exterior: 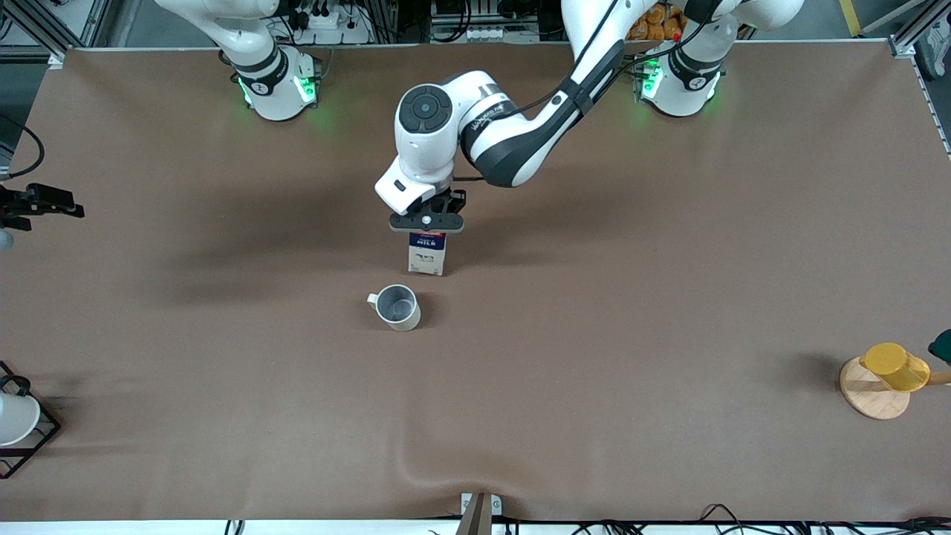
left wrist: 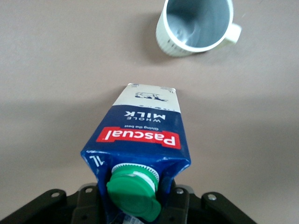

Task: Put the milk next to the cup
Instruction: 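Lower the milk carton beside the mug with the left gripper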

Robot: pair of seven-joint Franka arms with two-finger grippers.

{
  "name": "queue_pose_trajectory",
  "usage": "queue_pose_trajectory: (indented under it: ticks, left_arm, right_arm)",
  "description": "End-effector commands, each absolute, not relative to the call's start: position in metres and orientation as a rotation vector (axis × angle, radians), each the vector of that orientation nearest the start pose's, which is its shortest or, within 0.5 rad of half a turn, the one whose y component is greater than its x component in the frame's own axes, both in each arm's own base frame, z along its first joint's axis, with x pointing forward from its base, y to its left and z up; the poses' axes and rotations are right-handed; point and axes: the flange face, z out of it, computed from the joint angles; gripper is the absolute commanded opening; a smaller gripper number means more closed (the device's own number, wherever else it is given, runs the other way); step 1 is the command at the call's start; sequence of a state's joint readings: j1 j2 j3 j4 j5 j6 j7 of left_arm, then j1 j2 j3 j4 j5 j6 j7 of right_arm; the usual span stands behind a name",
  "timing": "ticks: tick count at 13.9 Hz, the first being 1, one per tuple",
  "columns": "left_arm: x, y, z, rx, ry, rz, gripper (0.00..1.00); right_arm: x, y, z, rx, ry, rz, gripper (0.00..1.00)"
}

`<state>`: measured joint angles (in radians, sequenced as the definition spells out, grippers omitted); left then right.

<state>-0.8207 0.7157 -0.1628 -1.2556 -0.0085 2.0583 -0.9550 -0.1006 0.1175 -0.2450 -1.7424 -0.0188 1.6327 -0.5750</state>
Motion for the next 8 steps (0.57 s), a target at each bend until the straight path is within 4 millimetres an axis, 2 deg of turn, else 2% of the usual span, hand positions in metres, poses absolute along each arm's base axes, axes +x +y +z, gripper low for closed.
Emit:
queue_pose_trajectory:
  ticks: [1,4,6,8]
  left_arm:
    - [0.443,-0.619,0.344,-3.300,-0.082,0.014,0.44]
    - [0.440,-0.622,0.339,-3.301,-0.078,0.022,0.45]
    - [0.441,-0.623,0.338,-3.304,-0.110,0.016,0.53]
    - [0.445,-0.624,0.338,-3.328,-0.128,-0.014,0.62]
  right_arm:
    - [0.533,-0.187,0.492,-3.041,-0.340,0.339,1.00]
    - [0.533,-0.189,0.494,-3.046,-0.335,0.329,1.00]
    - [0.536,-0.189,0.493,-3.052,-0.336,0.314,1.00]
    - [0.541,-0.194,0.504,-3.073,-0.329,0.270,1.00]
